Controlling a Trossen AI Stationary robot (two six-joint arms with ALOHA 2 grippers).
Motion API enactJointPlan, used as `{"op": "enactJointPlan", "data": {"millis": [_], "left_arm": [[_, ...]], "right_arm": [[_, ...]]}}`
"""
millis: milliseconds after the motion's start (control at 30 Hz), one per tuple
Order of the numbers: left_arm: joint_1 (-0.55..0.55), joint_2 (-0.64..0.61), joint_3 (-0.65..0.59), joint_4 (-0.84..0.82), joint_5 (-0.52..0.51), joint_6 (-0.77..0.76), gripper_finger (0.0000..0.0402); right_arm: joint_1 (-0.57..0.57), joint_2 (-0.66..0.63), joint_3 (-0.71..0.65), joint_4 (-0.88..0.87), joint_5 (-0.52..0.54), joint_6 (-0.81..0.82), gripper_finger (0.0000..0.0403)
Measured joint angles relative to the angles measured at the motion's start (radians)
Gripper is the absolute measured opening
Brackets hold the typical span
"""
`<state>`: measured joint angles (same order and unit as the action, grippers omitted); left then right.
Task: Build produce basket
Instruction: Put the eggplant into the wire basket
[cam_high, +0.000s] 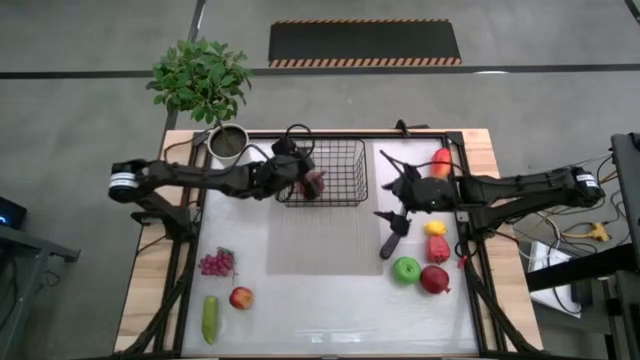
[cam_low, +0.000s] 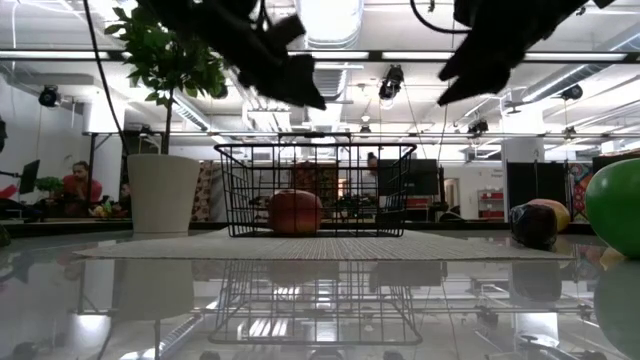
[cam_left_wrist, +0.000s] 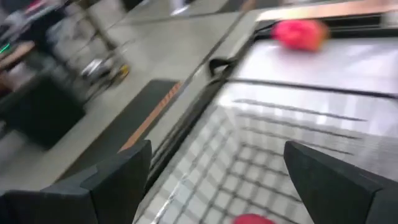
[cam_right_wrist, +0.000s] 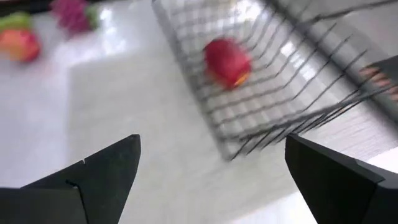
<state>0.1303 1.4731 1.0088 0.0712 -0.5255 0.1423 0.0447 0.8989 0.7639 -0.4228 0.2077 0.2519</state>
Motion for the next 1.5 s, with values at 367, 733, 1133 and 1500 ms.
{"op": "enactJointPlan", "data": {"millis": [367,733,1133,1500], "left_arm": [[-0.141,-0.058,-0.002,0.005,0.157,0.159,0.0348],[-0.171,-0.068,-0.002,0.023,0.158,0.186,0.0348],[-0.170,-0.069,-0.002,0.026,0.156,0.190,0.0348],[-0.174,-0.139,-0.002,0.025,0.155,0.212,0.0348]], "right_arm": [[0.099,0.090,0.000,-0.125,-0.086,0.020,0.0379],[0.158,0.320,0.150,-0.516,-0.085,-0.098,0.0379],[0.158,0.489,0.165,-0.536,-0.076,-0.274,0.0379],[0.142,0.589,0.164,-0.446,-0.058,-0.357,0.0379]]}}
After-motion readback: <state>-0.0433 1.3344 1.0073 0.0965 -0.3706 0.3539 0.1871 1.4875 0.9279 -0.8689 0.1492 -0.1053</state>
